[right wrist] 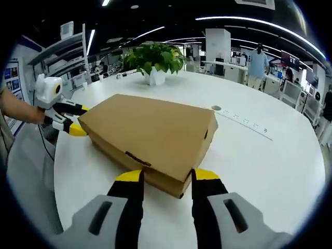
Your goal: Operate the shoe box by opening the lid, removing the specified soft item, and placing it in the target area until the item is outside and the box remains undamaged.
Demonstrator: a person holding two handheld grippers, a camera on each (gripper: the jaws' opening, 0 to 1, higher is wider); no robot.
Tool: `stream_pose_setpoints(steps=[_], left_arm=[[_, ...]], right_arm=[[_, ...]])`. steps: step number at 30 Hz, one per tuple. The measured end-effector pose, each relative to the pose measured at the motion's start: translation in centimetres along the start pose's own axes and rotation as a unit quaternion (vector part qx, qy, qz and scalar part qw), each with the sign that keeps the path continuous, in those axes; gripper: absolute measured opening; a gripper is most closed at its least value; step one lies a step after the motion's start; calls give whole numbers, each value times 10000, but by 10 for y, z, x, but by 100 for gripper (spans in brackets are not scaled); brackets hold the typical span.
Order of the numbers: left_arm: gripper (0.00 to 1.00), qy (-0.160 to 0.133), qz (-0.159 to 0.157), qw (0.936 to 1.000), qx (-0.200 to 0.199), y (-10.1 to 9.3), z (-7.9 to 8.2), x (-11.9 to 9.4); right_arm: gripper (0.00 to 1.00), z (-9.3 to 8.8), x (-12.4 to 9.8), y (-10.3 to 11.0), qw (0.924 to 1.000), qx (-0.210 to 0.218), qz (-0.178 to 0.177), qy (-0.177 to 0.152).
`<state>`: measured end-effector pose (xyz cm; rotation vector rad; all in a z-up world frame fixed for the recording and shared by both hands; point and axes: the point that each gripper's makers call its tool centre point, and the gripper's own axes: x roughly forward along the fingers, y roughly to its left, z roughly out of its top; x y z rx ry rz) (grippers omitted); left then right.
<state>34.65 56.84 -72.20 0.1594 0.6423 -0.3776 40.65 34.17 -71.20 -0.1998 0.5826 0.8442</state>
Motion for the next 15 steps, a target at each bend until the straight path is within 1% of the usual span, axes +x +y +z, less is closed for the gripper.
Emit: stream_pose_setpoints(steps=[6,15], left_arm=[[49,64,-136,9998,108,7,-4,-5],[48,180,-313,9990,255,24,-13,-14]], right_arm=[[33,-1,-1,12,9999,99,-135,-19],[32,-2,2,34,9995,208,-256,-8]])
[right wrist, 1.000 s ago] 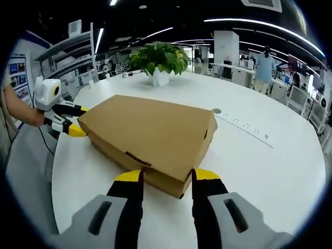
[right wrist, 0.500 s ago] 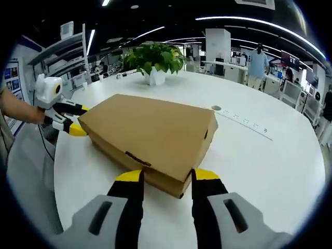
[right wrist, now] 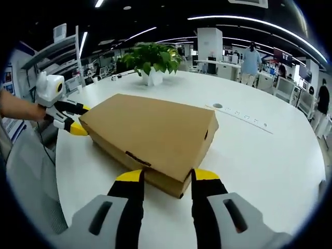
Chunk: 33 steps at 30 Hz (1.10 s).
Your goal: Operate the shoe box by opening the lid, removing the specified soft item, and placing it in the target area until the item is outside and the box remains undamaged.
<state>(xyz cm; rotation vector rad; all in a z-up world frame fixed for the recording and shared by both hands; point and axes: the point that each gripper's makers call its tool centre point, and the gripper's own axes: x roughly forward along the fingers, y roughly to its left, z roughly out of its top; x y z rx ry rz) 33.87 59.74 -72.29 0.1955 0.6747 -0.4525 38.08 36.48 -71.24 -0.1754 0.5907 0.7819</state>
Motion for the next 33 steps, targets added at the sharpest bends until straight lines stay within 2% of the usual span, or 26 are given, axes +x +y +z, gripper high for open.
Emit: stream_pose_setpoints(steps=[23,28,33], left_arm=[[48,339,-442,9975,428,35,-22,-24],[48,355,-502,9968,505,39,-26,-28],[48,386,-562,9960,585,43,-30,-34]], right_arm=[[31,-4,2,60,9995,32,-314,4],[29,-5,0,68,9988,213,-427,-56],[29,-6,-1,80,9990,240,-360,-79]])
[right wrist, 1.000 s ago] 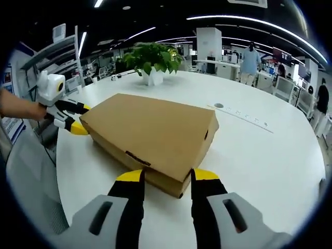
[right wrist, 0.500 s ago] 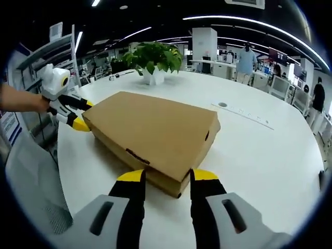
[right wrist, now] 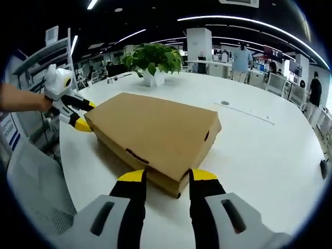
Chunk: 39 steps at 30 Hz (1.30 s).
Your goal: Operate the shoe box by opening the lid, removing the specified soft item, and placing it in the target area until the item is outside and the box remains undamaged.
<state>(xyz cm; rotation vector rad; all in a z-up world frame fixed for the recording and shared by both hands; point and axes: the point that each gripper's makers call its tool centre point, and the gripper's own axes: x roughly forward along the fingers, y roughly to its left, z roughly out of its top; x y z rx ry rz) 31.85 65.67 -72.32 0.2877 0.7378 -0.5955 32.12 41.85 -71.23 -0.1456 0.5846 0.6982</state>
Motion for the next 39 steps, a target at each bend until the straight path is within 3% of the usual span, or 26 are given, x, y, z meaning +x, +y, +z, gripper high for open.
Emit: stream_pose_setpoints(steps=[20,32,39], left_arm=[[48,124,-138,9996,229,4,-27,-26],[49,140,-112,9996,223,-2,-37,-36],[55,137,-108,9998,-71,-4,-34,-36]], right_arm=[[35,-11,-11,50,9994,-122,304,95],[34,-16,-18,60,9990,-199,384,124],[33,-17,-21,62,9987,-302,402,119]])
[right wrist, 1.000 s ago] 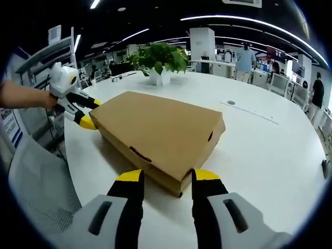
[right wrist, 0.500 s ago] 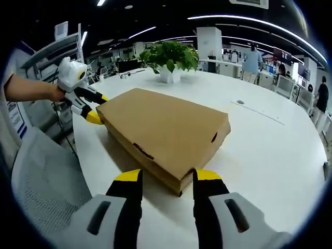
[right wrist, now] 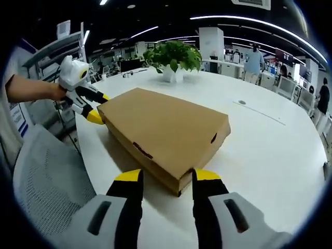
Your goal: Operate the shoe box by opening the lid, removing the specified soft item, and placing it in the target area until the item is outside and the box remains undamaged.
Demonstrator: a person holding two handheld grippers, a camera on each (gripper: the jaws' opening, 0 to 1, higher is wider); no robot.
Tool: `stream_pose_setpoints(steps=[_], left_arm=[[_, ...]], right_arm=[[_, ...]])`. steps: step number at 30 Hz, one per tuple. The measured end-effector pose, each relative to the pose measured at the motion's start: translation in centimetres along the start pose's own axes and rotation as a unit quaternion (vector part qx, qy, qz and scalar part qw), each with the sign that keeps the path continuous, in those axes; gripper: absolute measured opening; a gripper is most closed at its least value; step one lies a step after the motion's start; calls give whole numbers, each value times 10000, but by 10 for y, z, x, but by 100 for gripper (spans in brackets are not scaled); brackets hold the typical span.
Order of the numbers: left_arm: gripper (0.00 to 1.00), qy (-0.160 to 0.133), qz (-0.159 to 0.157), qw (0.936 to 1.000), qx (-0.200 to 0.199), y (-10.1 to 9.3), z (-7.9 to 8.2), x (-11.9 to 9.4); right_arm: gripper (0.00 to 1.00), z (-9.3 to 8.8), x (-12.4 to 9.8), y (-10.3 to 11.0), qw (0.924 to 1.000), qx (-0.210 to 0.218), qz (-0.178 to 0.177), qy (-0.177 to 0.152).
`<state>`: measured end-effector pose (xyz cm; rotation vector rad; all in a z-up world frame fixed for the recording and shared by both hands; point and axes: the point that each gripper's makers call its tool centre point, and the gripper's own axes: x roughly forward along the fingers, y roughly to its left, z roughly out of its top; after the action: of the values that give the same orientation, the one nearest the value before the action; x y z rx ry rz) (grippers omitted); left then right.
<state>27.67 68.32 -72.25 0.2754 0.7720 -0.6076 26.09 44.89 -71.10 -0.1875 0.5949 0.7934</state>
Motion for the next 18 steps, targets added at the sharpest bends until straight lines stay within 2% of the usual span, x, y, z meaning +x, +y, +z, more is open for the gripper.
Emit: stream_pose_setpoints(steps=[6,18], left_arm=[[58,-4,-26,10000,-3,0,1,0],[59,-127,-46,9999,43,-6,16,-18]], right_arm=[[33,3,-3,2,10000,8,-40,-87],[31,19,-15,0,9995,-34,-81,-292]])
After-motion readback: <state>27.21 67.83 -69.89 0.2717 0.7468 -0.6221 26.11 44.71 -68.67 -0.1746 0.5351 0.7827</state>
